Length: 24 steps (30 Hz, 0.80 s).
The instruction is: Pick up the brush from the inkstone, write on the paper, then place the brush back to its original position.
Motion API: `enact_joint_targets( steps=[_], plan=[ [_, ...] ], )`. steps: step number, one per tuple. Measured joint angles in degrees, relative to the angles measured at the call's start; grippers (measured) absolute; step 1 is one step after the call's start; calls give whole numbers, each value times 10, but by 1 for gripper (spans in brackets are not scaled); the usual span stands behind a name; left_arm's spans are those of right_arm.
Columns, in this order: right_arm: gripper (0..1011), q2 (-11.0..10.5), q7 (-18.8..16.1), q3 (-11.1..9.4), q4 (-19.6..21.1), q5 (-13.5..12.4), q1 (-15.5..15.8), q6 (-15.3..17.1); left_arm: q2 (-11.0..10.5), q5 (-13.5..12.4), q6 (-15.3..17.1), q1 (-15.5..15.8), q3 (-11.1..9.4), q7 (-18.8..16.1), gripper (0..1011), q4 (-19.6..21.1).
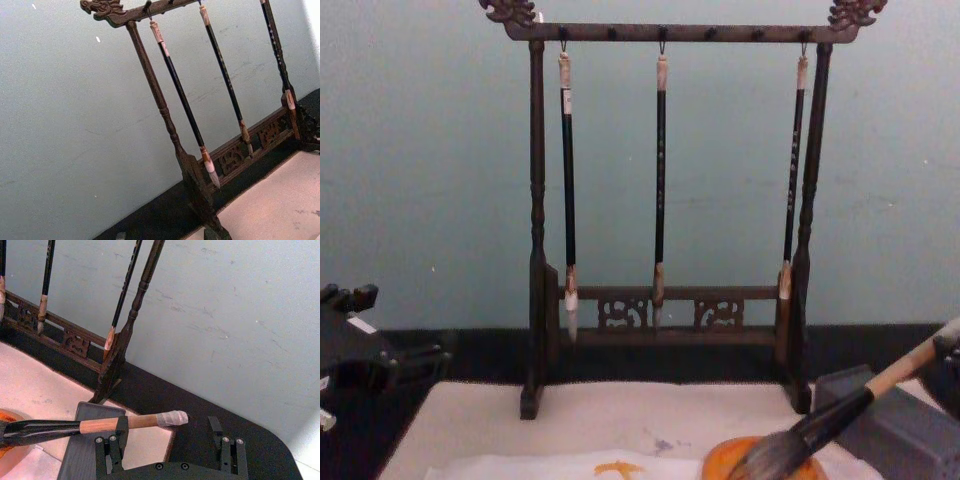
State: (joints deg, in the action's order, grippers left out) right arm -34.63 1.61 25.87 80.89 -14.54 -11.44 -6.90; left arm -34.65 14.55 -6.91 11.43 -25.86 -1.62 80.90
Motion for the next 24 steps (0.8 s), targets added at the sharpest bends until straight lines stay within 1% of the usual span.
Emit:
enact_joint_targets(
  steps=[24],
  plan=[
    [1000, 0, 0, 0, 0, 0, 0, 0, 0, 0, 0, 0, 0, 0, 1010, 0]
  ],
)
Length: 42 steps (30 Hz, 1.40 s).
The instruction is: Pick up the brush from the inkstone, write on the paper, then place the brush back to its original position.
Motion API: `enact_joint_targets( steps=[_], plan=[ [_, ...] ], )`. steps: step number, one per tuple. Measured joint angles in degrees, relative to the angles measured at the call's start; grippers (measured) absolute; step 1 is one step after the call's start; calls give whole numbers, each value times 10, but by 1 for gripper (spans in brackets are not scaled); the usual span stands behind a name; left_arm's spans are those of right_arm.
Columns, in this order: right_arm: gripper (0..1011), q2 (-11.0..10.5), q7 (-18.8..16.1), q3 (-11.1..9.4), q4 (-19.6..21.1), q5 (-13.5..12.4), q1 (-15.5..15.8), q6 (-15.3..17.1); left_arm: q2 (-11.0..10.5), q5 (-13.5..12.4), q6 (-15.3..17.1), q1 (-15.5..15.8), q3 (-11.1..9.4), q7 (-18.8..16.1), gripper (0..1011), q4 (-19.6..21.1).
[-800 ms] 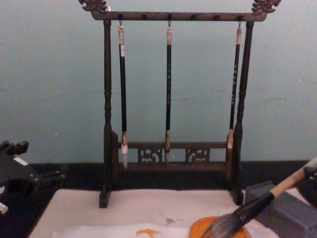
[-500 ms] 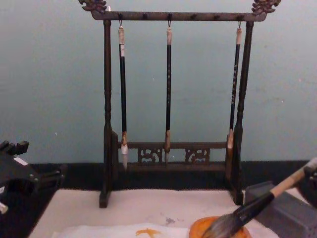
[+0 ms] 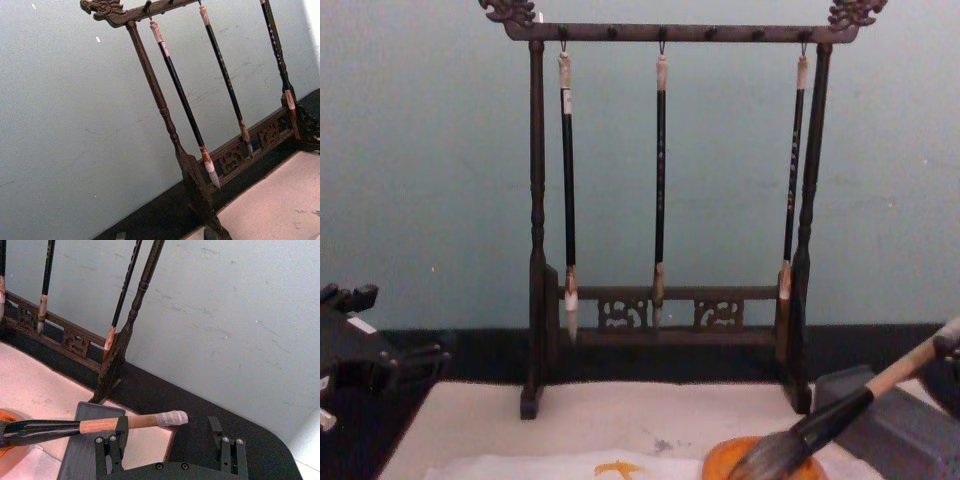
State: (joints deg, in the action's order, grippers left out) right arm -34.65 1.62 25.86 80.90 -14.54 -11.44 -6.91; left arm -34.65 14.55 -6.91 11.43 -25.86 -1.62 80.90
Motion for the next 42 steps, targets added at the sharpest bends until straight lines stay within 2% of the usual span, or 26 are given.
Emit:
enact_joint_targets(
  steps=[33, 35, 42],
  plan=[
    [1000, 2, -4, -4, 1, -2, 2, 1, 0, 0, 0, 0, 0, 0, 1010, 0],
    [1000, 4, -12, -9, 3, -9, 5, 3, 0, 0, 0, 0, 0, 0, 1010, 0],
    [1000, 15, -59, -45, 19, -85, 22, 33, 0, 0, 0, 0, 0, 0, 1010, 0]
  ],
)
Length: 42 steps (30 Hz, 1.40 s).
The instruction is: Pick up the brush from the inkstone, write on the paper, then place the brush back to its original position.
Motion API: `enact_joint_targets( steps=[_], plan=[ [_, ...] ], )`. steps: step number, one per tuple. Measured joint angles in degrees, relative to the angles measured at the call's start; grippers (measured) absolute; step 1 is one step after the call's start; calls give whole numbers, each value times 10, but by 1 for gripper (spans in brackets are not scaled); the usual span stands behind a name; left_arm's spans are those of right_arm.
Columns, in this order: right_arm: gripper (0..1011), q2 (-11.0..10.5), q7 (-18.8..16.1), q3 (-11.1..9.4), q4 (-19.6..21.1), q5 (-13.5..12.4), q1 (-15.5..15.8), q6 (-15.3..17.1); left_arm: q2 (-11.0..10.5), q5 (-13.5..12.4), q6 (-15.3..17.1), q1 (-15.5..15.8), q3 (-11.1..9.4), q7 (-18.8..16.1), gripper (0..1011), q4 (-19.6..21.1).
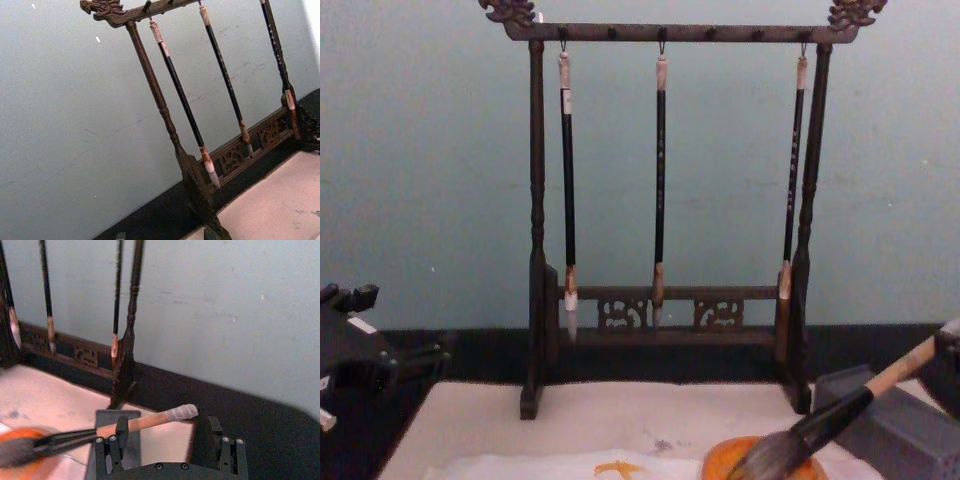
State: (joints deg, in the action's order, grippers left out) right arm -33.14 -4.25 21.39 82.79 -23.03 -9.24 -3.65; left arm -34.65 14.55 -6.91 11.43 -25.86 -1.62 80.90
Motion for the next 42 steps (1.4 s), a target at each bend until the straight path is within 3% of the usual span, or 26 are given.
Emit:
enact_joint_targets(
  steps=[7, 9, 10, 16, 22, 26, 42],
  plan=[
    [1000, 35, -53, -65, 11, -146, 10, 95, 0, 0, 0, 0, 0, 0, 1010, 0],
    [1000, 46, -59, -80, 12, -175, 10, 119, 0, 0, 0, 0, 0, 0, 1010, 0],
    [1000, 57, -62, -94, 10, -205, 9, 144, 0, 0, 0, 0, 0, 0, 1010, 0],
    [1000, 88, -49, -125, -1, -299, -1, 219, 0, 0, 0, 0, 0, 0, 1010, 0],
    [1000, 107, -27, -134, -18, -353, -15, 260, 0, 0, 0, 0, 0, 0, 1010, 0],
    [1000, 117, -20, -136, -31, -377, -26, 271, 0, 0, 0, 0, 0, 0, 1010, 0],
    [1000, 146, -8, -134, -81, -435, -64, 273, 0, 0, 0, 0, 0, 0, 1010, 0]
  ],
)
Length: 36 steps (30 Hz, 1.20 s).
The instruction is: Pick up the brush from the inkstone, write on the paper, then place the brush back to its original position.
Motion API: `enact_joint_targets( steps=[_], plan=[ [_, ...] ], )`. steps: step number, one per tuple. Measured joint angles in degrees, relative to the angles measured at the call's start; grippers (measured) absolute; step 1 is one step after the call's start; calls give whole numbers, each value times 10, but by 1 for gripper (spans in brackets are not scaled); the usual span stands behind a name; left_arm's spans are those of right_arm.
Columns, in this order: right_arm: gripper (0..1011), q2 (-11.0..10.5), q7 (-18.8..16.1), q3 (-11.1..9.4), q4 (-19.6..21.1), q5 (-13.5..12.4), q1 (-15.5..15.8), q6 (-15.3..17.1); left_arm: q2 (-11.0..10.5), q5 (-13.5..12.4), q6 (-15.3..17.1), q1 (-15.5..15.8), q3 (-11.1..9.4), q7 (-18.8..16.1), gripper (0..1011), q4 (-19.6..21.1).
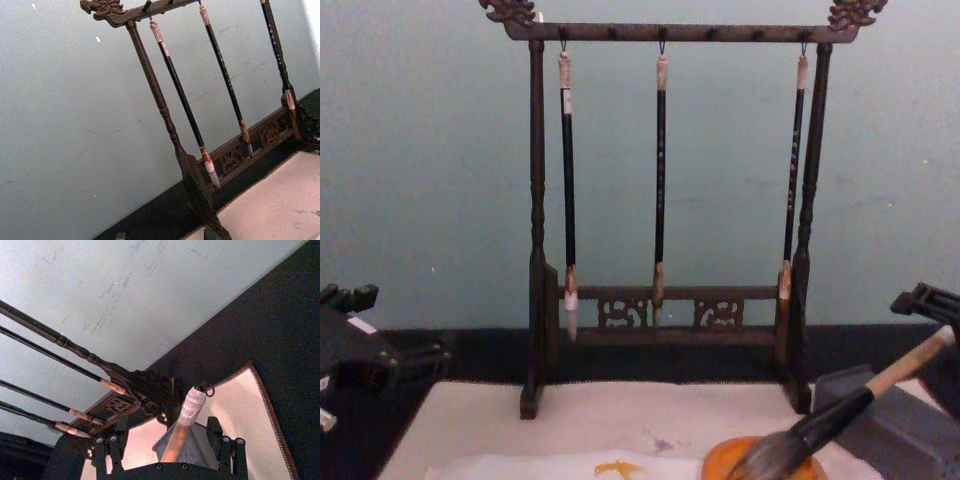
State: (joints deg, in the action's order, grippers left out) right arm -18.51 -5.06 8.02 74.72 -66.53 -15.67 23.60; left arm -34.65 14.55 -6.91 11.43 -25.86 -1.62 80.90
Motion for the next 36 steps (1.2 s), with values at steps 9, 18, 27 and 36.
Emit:
enact_joint_targets(
  steps=[9, 18, 27, 36],
  plan=[
    [1000, 2, -4, 16, -41, -9, -27, -8, 0, 0, 0, 0, 0, 0, 1010, 0],
    [1000, -1, -1, 26, -50, -23, -32, -14, 0, 0, 0, 0, 0, 0, 1010, 0],
    [1000, -4, -6, 32, -54, -28, -36, -16, 0, 0, 0, 0, 0, 0, 1010, 0],
    [1000, -4, -6, 31, -53, -28, -35, -16, 0, 0, 0, 0, 0, 0, 1010, 0]
  ],
)
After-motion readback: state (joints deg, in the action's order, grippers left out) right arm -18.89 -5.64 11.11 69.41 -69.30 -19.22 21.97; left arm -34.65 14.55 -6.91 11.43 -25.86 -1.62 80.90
